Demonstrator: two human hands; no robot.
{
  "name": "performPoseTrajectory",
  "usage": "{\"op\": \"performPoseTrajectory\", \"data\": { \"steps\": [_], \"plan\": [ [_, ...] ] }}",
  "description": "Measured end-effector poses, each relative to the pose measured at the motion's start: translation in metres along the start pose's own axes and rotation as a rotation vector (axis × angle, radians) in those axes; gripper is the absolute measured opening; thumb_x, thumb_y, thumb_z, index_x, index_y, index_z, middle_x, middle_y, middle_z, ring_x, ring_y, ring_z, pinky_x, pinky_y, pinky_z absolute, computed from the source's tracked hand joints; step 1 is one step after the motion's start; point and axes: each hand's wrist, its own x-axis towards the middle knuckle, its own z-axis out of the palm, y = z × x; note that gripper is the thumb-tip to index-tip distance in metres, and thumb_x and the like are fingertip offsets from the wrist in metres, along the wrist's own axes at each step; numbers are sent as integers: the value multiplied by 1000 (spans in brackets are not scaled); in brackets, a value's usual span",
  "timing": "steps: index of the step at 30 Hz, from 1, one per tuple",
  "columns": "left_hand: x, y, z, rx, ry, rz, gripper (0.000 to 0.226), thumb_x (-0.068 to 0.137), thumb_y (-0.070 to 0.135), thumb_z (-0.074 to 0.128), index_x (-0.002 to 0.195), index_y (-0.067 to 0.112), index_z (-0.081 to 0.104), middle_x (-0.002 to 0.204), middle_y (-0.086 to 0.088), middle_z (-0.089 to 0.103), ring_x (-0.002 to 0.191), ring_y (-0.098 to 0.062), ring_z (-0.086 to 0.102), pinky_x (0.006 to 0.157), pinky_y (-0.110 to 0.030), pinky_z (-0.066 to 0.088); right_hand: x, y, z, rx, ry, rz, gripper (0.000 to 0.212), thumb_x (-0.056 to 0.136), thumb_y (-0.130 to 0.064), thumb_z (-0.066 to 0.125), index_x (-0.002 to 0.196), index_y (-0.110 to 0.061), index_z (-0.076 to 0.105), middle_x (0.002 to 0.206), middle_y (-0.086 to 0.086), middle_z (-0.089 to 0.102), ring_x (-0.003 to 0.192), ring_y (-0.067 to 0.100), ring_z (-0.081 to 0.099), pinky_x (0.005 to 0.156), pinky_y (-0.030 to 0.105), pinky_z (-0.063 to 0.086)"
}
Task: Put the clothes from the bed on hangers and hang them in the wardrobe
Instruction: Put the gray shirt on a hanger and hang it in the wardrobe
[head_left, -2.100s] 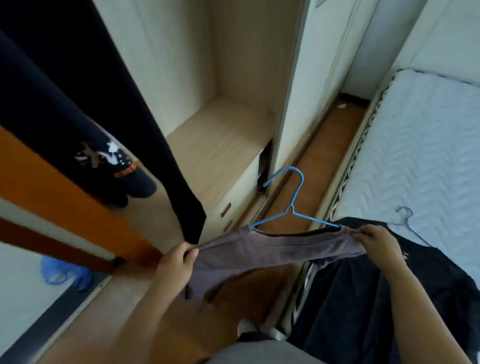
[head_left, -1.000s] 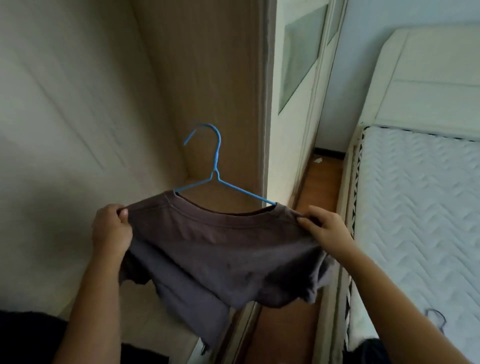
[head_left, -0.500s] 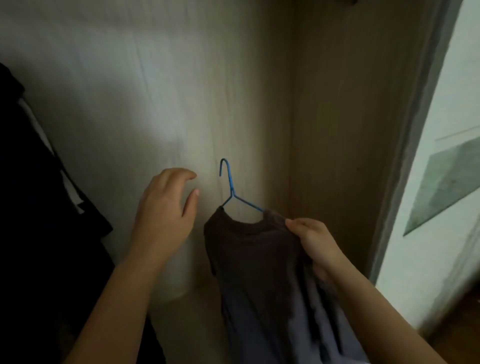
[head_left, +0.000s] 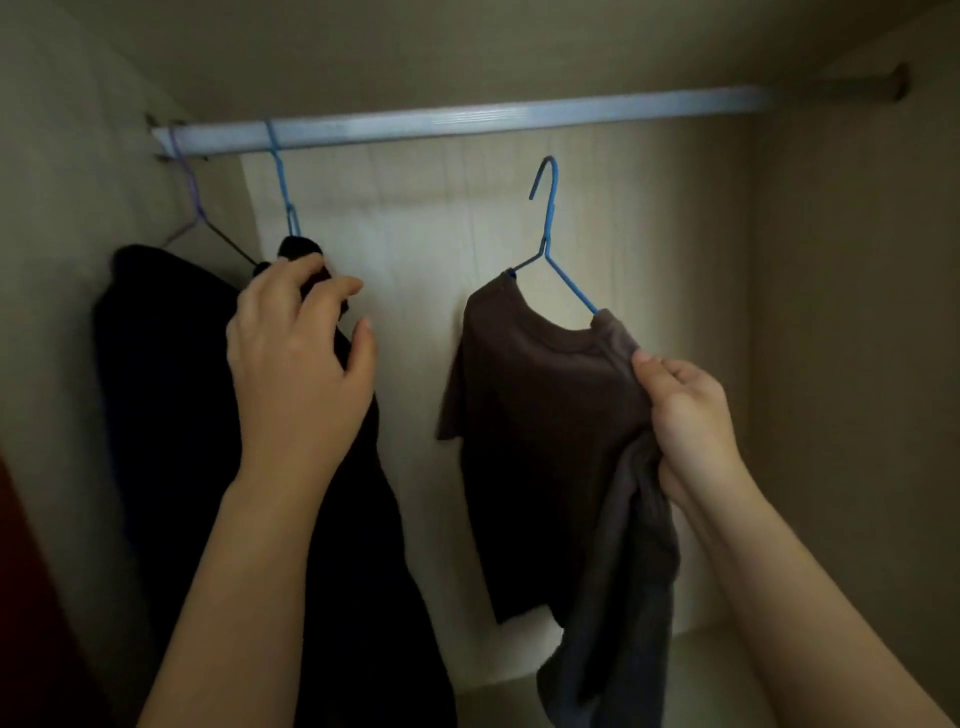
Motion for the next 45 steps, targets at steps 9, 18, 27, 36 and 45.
{"op": "performPoseTrajectory", "data": {
  "steps": [9, 18, 27, 36, 45],
  "plan": [
    [6, -32, -1, -137, -130, -171, 31, 87, 15, 53, 118, 11, 57, 125, -8, 53, 116, -25, 50, 94, -32, 38, 1, -32, 82, 64, -89, -98, 30, 92, -19, 51, 63, -12, 51, 78, 14, 48, 74, 23, 43, 66, 33, 37],
    [12, -41, -10, -86, -144, -150, 27, 87, 19, 55, 114, 17, 58, 118, -1, 55, 105, -19, 55, 83, -33, 47, 12, -47, 158, -93, -165, -155, 38, 94, -28, 47, 58, -15, 41, 56, 0, 42, 52, 14, 40, 53, 26, 35],
    [12, -46, -10, 43, -186, -104, 31, 88, 27, 54, 117, 17, 59, 119, -5, 54, 105, -23, 55, 76, -33, 45, 7, -36, 205, -376, -197, -153, 43, 96, -38, 37, 59, -16, 38, 58, -3, 40, 62, 20, 45, 59, 29, 34],
    [4, -63, -18, -68, -160, -190, 34, 89, 17, 53, 123, 15, 51, 127, -3, 51, 111, -20, 53, 83, -25, 40, -9, -5, 211, -465, -253, -163, 37, 97, -27, 33, 61, -18, 34, 61, -4, 40, 54, 10, 38, 52, 25, 30],
    [-5, -68, -16, -133, -171, -209, 40, 89, 17, 52, 129, 19, 46, 131, 0, 49, 111, -18, 52, 85, -26, 43, 1, 0, 197, -447, -171, -175, 39, 97, -23, 32, 59, -18, 33, 63, -3, 43, 51, 10, 35, 49, 23, 26]
  ]
}}
